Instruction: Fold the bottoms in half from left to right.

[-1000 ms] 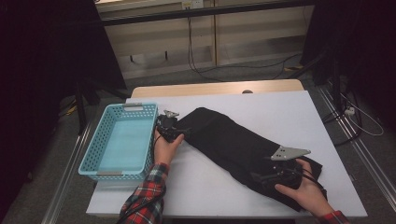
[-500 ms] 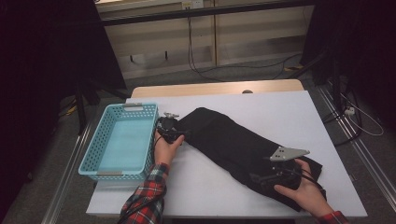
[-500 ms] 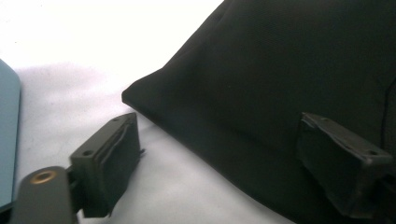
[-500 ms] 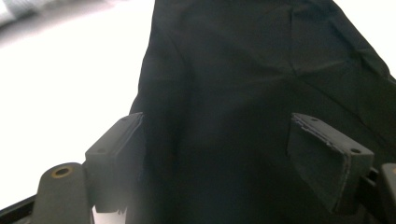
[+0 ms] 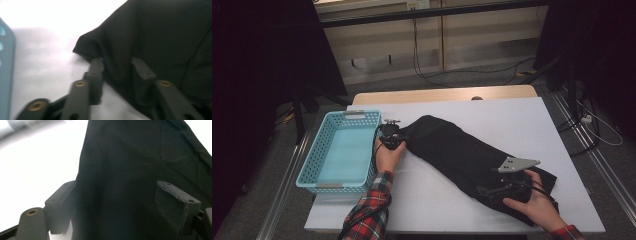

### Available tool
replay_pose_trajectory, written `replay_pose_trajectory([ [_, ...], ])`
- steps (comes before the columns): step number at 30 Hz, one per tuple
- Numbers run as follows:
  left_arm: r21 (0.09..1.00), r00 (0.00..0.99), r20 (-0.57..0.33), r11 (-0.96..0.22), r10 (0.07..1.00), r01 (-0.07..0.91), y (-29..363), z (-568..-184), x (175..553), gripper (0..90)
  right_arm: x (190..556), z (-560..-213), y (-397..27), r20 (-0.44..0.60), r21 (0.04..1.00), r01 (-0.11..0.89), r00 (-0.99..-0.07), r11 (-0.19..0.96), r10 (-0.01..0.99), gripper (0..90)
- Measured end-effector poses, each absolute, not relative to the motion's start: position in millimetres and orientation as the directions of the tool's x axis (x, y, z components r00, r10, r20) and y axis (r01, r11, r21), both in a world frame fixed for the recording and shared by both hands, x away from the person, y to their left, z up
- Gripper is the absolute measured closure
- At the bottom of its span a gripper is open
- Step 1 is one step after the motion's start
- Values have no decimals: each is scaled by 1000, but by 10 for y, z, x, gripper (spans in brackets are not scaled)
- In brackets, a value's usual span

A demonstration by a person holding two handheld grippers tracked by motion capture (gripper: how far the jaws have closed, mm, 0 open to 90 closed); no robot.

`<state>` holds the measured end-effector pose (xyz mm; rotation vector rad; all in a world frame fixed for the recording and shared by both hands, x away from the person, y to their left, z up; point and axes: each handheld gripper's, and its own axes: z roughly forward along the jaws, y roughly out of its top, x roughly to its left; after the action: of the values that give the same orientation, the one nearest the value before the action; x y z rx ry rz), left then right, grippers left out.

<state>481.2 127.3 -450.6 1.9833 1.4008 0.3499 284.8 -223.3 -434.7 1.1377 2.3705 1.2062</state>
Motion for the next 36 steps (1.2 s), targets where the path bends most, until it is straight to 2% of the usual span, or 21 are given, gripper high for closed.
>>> replay_pose_trajectory([
  [3,662,398,-211,-170,893,730,1233,-4523,4806,810,2847,-4343,-2244,123,772,531,-664,350,738,193],
  [5,663,409,-218,-174,886,728,1195,-4510,4804,821,2848,-4342,-2254,123,772,532,-661,348,740,189],
  [17,662,400,-267,-135,877,737,1223,-4195,4894,833,2854,-4351,-2362,135,778,543,-636,316,760,153],
  [27,665,407,-234,-160,883,730,1268,-3907,4957,837,2844,-4335,-2376,141,783,542,-633,305,761,146],
  [36,629,404,-218,-189,888,754,1330,-3816,5011,838,2852,-4329,-2377,146,786,541,-634,300,760,142],
])
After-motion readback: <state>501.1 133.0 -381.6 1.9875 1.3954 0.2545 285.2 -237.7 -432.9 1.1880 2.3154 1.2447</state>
